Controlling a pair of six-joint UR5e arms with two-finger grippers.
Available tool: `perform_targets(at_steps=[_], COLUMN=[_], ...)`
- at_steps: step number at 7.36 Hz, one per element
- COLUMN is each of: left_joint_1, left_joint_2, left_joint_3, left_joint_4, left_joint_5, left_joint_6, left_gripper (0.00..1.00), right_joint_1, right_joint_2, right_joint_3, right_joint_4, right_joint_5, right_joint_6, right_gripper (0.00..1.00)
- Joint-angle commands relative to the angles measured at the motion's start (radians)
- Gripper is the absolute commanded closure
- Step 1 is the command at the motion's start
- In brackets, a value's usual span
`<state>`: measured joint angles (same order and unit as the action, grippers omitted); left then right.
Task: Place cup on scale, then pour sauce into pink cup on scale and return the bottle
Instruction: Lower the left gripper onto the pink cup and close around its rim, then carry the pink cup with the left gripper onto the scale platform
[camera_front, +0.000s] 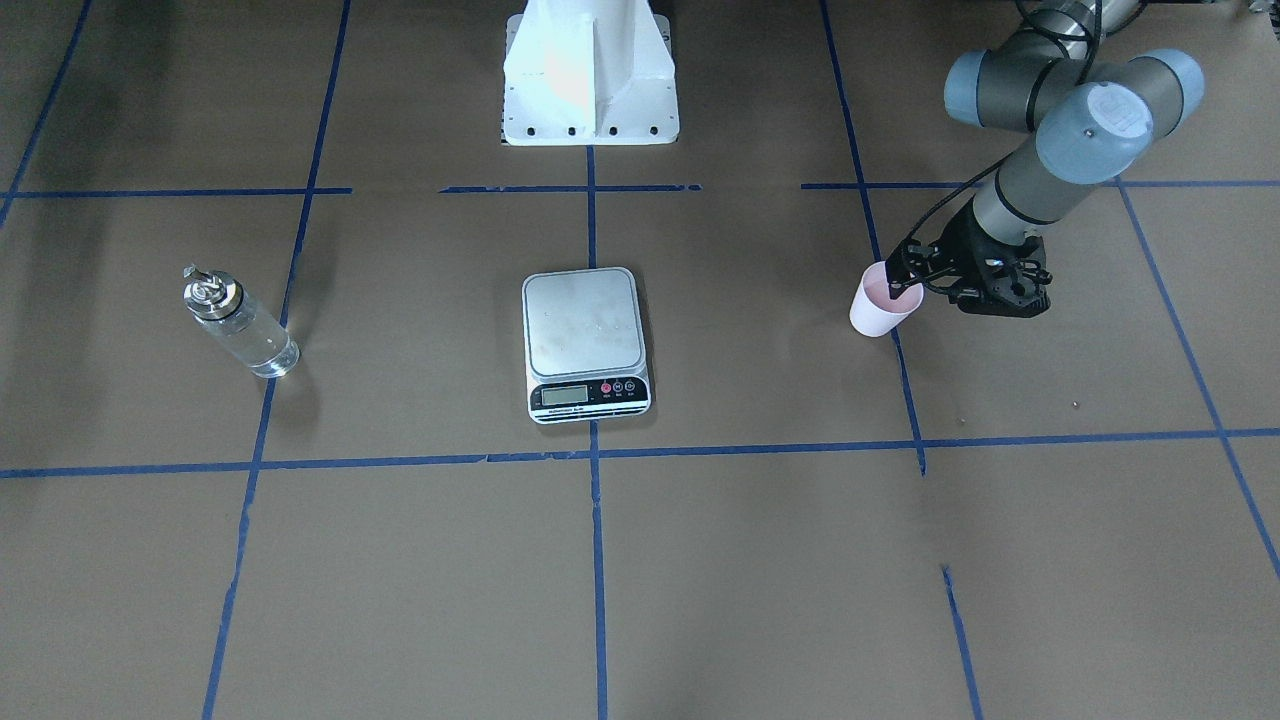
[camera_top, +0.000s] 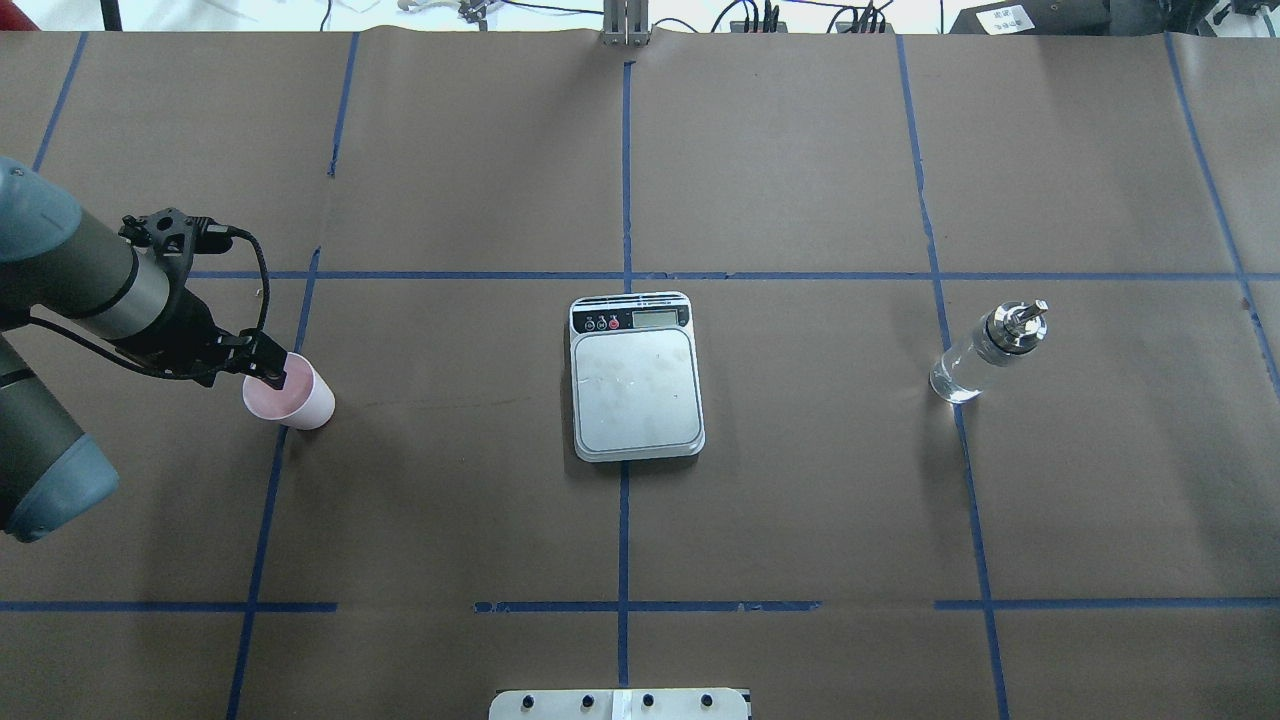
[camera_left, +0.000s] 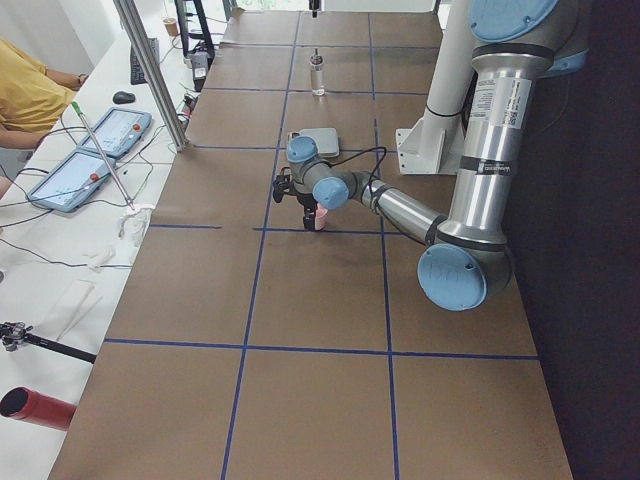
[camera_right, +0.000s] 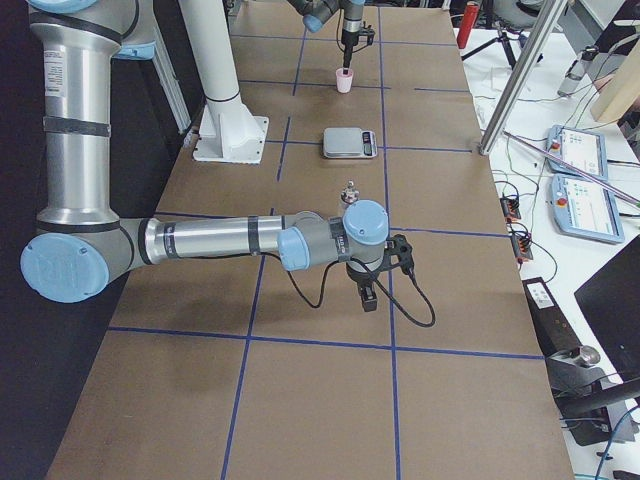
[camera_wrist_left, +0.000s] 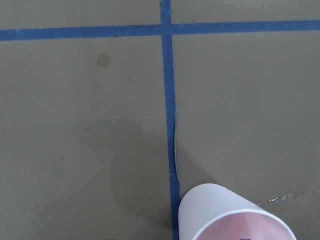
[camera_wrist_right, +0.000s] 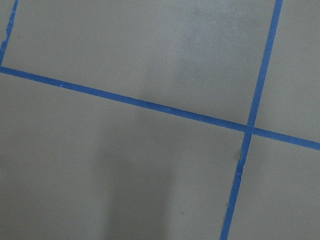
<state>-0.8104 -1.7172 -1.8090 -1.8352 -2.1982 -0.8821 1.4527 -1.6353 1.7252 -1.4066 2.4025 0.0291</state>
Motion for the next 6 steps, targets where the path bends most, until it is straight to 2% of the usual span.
perform_targets(at_steps=[1, 4, 6], left_joint_1=[0.008, 0.007, -0.004], left_joint_2=[-0.005, -0.03, -0.186], left_joint_3=[0.008, -0.009, -0.074], left_joint_4=[0.005, 0.051, 0.33], left_joint_5=[-0.002, -0.012, -0.005], left_joint_6=[0.003, 0.0, -0.038], left_gripper=[1.0, 1.0, 1.0], right_joint_1=[0.0, 0.0, 0.0], right_joint_2=[0.0, 0.0, 0.0], right_joint_3=[0.001, 0.004, 0.004], right_joint_4=[0.0, 0.0, 0.0], right_joint_5=[0.0, 0.001, 0.001], right_joint_6=[0.0, 0.0, 0.0], right_gripper=[0.0, 0.0, 0.0])
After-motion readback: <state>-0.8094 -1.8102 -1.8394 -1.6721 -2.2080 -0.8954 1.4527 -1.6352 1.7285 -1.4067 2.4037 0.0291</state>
